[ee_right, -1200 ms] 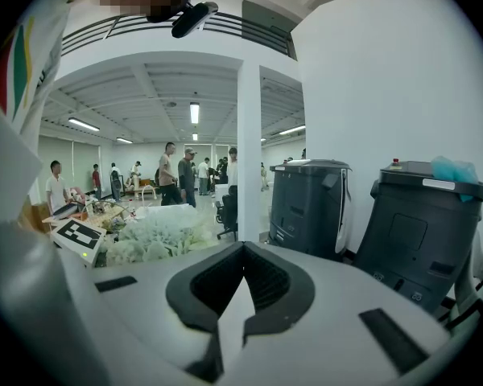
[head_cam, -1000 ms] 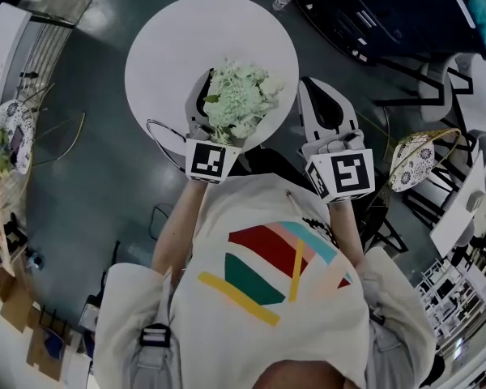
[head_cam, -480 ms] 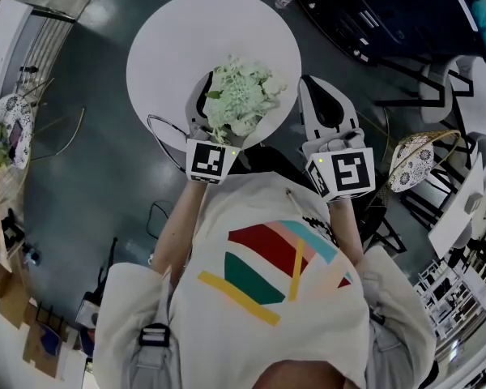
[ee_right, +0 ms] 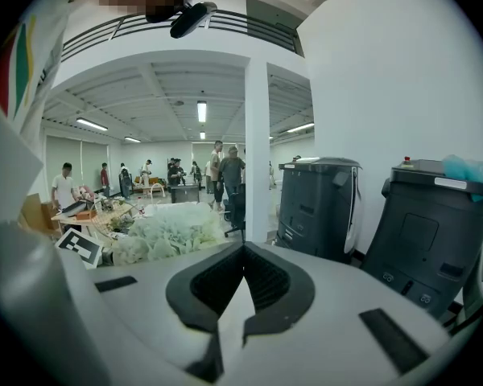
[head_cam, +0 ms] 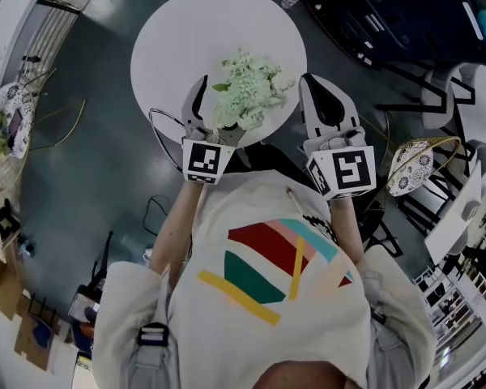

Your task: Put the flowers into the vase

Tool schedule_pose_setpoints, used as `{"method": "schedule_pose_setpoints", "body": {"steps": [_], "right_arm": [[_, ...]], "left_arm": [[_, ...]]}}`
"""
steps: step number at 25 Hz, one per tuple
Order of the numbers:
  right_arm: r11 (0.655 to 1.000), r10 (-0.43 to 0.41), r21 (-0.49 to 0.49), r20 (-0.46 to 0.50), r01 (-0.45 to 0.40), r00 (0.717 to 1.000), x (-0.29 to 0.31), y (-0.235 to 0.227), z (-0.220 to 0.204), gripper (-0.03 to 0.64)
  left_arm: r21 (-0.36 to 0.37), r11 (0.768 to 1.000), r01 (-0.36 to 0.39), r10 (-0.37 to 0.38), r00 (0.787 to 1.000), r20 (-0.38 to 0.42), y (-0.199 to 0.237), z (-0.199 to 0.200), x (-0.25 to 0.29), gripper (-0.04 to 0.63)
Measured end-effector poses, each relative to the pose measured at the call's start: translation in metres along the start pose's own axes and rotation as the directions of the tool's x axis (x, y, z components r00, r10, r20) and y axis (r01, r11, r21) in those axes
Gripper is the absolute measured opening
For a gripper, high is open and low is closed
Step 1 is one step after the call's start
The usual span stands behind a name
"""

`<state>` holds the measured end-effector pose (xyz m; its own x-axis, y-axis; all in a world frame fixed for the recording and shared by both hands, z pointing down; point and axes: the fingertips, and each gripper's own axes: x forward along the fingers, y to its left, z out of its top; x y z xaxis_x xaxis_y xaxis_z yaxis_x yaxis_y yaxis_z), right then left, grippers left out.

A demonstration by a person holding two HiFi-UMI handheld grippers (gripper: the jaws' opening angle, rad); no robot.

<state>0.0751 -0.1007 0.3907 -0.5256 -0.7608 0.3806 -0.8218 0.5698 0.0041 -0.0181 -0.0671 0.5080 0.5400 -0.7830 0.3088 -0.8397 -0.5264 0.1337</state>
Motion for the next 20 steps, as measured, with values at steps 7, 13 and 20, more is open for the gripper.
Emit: {"method": "schedule_pose_setpoints", "body": {"steps": [7,13,20], "right_arm": [[0.999,0.034,-0.017,0.014,-0.034,0.999,0.001,0.003,0.006,0.009],[0.998,0.056,-0.030,0.055,-0.055,0.997,0.004,0.001,0.016,0.009],[0.997,0.076,-0.035,0.112,-0.072,0.991,0.003,-0.004,0.032,0.009]], "left_arm": [[-0.048,0.994,-0.102,0.101,0.995,-0.009,0.024,-0.002,-0.036,0.497],[-0.070,0.950,-0.305,0.307,0.952,0.016,0.078,0.004,-0.087,0.497],[-0.094,0.873,-0.478,0.487,0.862,0.140,0.122,0.054,-0.149,0.497]]}}
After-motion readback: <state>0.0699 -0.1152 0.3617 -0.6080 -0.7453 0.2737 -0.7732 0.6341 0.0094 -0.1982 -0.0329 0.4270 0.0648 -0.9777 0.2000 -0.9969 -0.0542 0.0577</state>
